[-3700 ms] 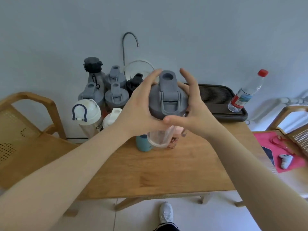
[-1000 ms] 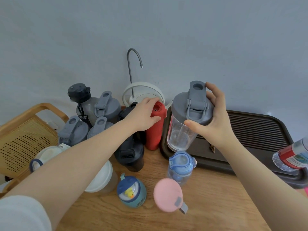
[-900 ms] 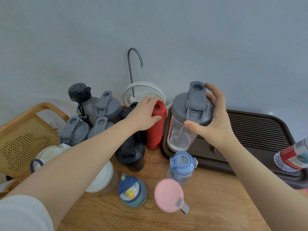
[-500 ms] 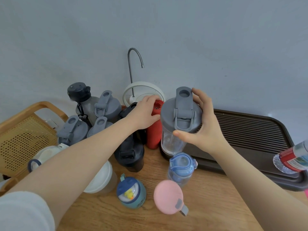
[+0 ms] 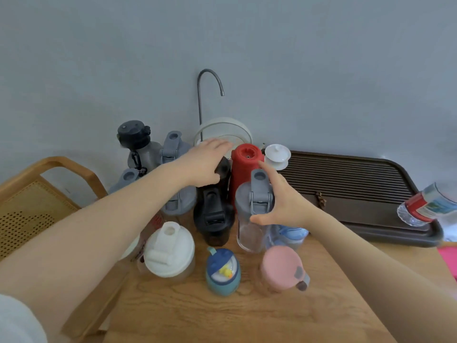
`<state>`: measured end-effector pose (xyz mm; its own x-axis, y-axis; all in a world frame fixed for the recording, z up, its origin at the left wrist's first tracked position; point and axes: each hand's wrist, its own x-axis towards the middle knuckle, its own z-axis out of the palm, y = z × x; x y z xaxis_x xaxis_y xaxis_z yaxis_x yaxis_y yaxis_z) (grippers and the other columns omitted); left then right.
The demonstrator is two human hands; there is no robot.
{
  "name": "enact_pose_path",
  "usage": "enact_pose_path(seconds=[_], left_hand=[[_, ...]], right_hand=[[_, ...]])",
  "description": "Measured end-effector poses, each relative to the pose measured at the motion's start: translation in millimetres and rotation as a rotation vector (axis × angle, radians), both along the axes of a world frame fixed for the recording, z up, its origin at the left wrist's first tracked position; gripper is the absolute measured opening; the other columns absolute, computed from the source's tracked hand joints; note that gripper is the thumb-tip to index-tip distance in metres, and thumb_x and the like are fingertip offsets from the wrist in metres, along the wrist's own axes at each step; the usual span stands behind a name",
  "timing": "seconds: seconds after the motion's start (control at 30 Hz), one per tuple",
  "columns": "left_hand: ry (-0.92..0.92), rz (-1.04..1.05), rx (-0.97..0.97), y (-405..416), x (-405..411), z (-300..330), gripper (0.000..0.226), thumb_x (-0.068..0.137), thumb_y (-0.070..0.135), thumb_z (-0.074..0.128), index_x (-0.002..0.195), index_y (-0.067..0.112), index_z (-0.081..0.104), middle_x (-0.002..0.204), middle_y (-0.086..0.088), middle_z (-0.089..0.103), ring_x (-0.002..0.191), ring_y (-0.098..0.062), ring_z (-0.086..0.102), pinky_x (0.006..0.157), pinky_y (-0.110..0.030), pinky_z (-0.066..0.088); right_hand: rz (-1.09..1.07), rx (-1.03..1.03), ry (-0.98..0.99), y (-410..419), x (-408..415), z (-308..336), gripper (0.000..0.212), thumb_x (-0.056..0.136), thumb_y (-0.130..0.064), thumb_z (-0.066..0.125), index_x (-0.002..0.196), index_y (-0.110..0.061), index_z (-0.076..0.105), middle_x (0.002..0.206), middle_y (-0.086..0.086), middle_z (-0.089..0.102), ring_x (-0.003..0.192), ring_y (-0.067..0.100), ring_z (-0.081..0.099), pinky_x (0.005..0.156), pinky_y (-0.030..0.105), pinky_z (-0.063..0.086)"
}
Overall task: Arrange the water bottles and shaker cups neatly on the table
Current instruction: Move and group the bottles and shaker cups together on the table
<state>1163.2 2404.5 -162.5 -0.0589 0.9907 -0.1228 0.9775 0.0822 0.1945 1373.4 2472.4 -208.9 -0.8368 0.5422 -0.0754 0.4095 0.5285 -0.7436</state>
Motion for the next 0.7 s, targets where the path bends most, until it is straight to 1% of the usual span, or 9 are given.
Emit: enact_pose_path(seconds=[0.13, 0.23, 0.3, 0.4, 0.47, 0.5, 0.57, 0.63, 0.7], left_hand=[[-0.032, -0.041, 0.036, -29, -15, 6, 0.076, 0.085, 0.022, 0.061, 0.147, 0.016, 0.016, 0.154, -0.007, 0.018, 0.141, -0.024, 0.011, 0.114, -0.033, 0.010], [-0.074, -0.070, 0.086, -49, -19, 11, 0.068, 0.088, 0.026, 0.058, 0.145, 0.017, 0.022, 0.153, -0.006, 0.021, 0.141, -0.023, 0.012, 0.113, -0.033, 0.012], [-0.110, -0.092, 0.168, -62, -25, 16, 0.063, 0.088, 0.026, 0.057, 0.143, 0.016, 0.029, 0.151, -0.006, 0.026, 0.140, -0.022, 0.016, 0.113, -0.032, 0.013], [-0.162, -0.070, 0.356, -82, -45, 25, 0.053, 0.088, 0.021, 0.058, 0.138, 0.015, 0.038, 0.146, -0.005, 0.035, 0.136, -0.020, 0.026, 0.108, -0.025, 0.014], [-0.203, 0.021, 0.471, -94, -66, 30, 0.048, 0.088, 0.018, 0.058, 0.134, 0.013, 0.044, 0.141, -0.006, 0.042, 0.132, -0.022, 0.032, 0.103, -0.022, 0.018], [-0.234, 0.090, 0.513, -100, -79, 31, 0.046, 0.088, 0.016, 0.058, 0.132, 0.012, 0.045, 0.139, -0.008, 0.044, 0.130, -0.024, 0.034, 0.102, -0.024, 0.021], [-0.332, 0.253, 0.569, -106, -107, 29, 0.044, 0.089, 0.015, 0.057, 0.131, 0.009, 0.045, 0.139, -0.010, 0.043, 0.130, -0.025, 0.035, 0.105, -0.031, 0.025], [-0.449, 0.411, 0.583, -107, -135, 20, 0.046, 0.090, 0.016, 0.056, 0.133, 0.008, 0.041, 0.142, -0.011, 0.039, 0.133, -0.024, 0.033, 0.109, -0.034, 0.025], [-0.557, 0.529, 0.526, -105, -158, 8, 0.055, 0.089, 0.021, 0.059, 0.138, 0.012, 0.035, 0.146, -0.010, 0.033, 0.135, -0.023, 0.030, 0.112, -0.038, 0.026]], right_hand=[[-0.004, 0.131, -0.236, -15, -7, -2, 0.115, 0.060, -0.033, 0.083, 0.146, -0.032, 0.006, 0.134, 0.005, 0.036, 0.124, 0.022, 0.038, 0.104, 0.037, 0.038], [-0.017, 0.149, -0.352, -21, -13, 7, 0.120, 0.057, -0.037, 0.084, 0.146, -0.031, 0.003, 0.132, 0.006, 0.036, 0.123, 0.025, 0.038, 0.103, 0.040, 0.038], [-0.016, 0.208, -0.491, -26, -16, 14, 0.124, 0.057, -0.042, 0.083, 0.147, -0.030, -0.001, 0.134, 0.008, 0.035, 0.125, 0.029, 0.036, 0.104, 0.044, 0.037], [-0.055, 0.331, -0.664, -37, -22, 25, 0.121, 0.059, -0.057, 0.076, 0.147, -0.028, -0.001, 0.148, 0.010, 0.023, 0.137, 0.033, 0.022, 0.110, 0.047, 0.028], [-0.159, 0.387, -0.609, -49, -33, 39, 0.112, 0.063, -0.066, 0.067, 0.148, -0.026, 0.005, 0.153, 0.011, 0.017, 0.141, 0.035, 0.016, 0.112, 0.048, 0.023], [-0.219, 0.395, -0.514, -55, -42, 48, 0.104, 0.068, -0.065, 0.064, 0.147, -0.024, 0.011, 0.153, 0.011, 0.018, 0.140, 0.035, 0.018, 0.112, 0.048, 0.023], [-0.271, 0.421, -0.291, -65, -65, 61, 0.081, 0.078, -0.056, 0.060, 0.143, -0.020, 0.027, 0.148, 0.012, 0.030, 0.137, 0.034, 0.026, 0.111, 0.044, 0.024], [-0.213, 0.455, -0.193, -73, -95, 68, 0.062, 0.084, -0.047, 0.058, 0.136, -0.019, 0.040, 0.140, 0.010, 0.041, 0.131, 0.031, 0.033, 0.108, 0.040, 0.027], [-0.115, 0.453, -0.195, -78, -127, 65, 0.054, 0.086, -0.042, 0.057, 0.132, -0.018, 0.044, 0.137, 0.011, 0.044, 0.130, 0.031, 0.036, 0.107, 0.040, 0.029]])
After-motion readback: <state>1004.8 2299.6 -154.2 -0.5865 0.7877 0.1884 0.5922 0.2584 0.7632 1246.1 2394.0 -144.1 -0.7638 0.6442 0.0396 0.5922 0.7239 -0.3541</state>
